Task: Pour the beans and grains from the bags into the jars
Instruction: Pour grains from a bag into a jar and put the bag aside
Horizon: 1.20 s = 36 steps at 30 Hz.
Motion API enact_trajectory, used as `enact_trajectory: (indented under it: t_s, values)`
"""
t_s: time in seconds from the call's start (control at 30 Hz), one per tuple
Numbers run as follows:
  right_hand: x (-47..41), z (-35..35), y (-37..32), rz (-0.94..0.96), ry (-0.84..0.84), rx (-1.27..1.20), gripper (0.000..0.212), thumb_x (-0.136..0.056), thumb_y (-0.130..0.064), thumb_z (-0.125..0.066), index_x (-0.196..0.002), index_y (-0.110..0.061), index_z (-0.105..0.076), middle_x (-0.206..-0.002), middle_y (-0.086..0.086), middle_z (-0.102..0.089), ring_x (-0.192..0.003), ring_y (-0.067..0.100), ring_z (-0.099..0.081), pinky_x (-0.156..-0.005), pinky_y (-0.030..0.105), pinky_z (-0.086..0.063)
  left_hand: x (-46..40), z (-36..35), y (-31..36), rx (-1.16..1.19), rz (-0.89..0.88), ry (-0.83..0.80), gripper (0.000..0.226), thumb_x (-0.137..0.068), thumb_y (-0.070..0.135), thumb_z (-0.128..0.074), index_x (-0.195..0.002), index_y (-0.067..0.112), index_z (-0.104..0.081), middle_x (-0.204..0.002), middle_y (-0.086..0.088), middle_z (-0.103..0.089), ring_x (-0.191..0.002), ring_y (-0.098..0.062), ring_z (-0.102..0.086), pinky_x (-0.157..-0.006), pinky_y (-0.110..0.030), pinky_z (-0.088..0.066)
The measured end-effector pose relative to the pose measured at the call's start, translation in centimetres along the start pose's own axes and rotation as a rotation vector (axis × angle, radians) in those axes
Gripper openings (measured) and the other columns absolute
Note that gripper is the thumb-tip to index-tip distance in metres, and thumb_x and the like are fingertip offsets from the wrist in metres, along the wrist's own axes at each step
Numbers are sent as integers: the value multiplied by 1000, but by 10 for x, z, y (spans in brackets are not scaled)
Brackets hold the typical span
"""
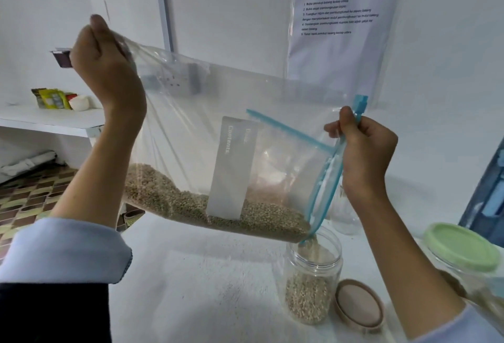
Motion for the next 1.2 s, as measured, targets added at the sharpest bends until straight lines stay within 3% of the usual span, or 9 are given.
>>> enact_trajectory:
  t_s: [0.17,0.37,0.5,0.77,0.97,1.1,1.2]
  values:
    - [4,7,-3,17,30,-43,31,-91,-22,-63,-61,-16,-65,-60,-8,-66,-60,2,-61,-68,14,-46,0,-2,0,21,1,-6,39,-90,30,-43,-53,23,-38,-43,10,-35,-44,-17,-28,-44,-30,-22]
    - [6,9,-8,36,33,-54,32,-90,-21,-64,-58,-16,-65,-55,-9,-66,-60,7,-62,-68,16,-48,-1,-3,0,5,19,6,41,-87,36,-46,-48,29,-36,-47,9,-29,-50,-17,-24,-50,-39,-17]
    - [9,6,-9,20,11,-40,32,-90,-22,-63,-59,-17,-66,-55,-10,-66,-59,4,-61,-66,13,-47,-1,-7,4,-15,-2,-3,40,-89,35,-45,-50,30,-37,-47,9,-30,-49,-19,-25,-48,-37,-18]
    - [6,-4,-7,-19,-23,-13,29,-90,-23,-63,-62,-17,-66,-67,-2,-69,-64,8,-62,-73,21,-50,-1,-9,12,-33,-38,4,44,-97,15,-38,-55,25,-29,-39,18,-29,-44,0,-25,-49,-18,-21]
    - [-1,-5,1,-51,12,13,29,-91,-24,-63,-62,-20,-65,-70,-3,-69,-66,10,-63,-79,27,-51,0,-7,13,-13,-31,-5,46,-97,14,-37,-53,25,-32,-37,18,-32,-42,0,-28,-46,-18,-22]
    - [-1,-4,1,-47,-6,23,30,-91,-24,-63,-61,-19,-65,-68,-2,-68,-65,11,-63,-77,27,-52,-1,-5,11,-11,-17,-19,45,-95,22,-41,-50,29,-38,-41,16,-34,-44,-10,-30,-46,-28,-23]
    - [0,6,-2,-19,51,-16,31,-90,-23,-63,-60,-19,-65,-65,-2,-68,-64,12,-62,-77,27,-53,2,-7,11,-10,-6,-23,43,-96,20,-39,-53,24,-37,-39,16,-34,-43,-7,-31,-45,-24,-24]
Point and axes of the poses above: each hand's wrist, its own x-axis away from the middle knuckle, its own z-axis out of the back of the hand, y = z × x, the point moved 9 cm from there along -x, towards the middle knuckle
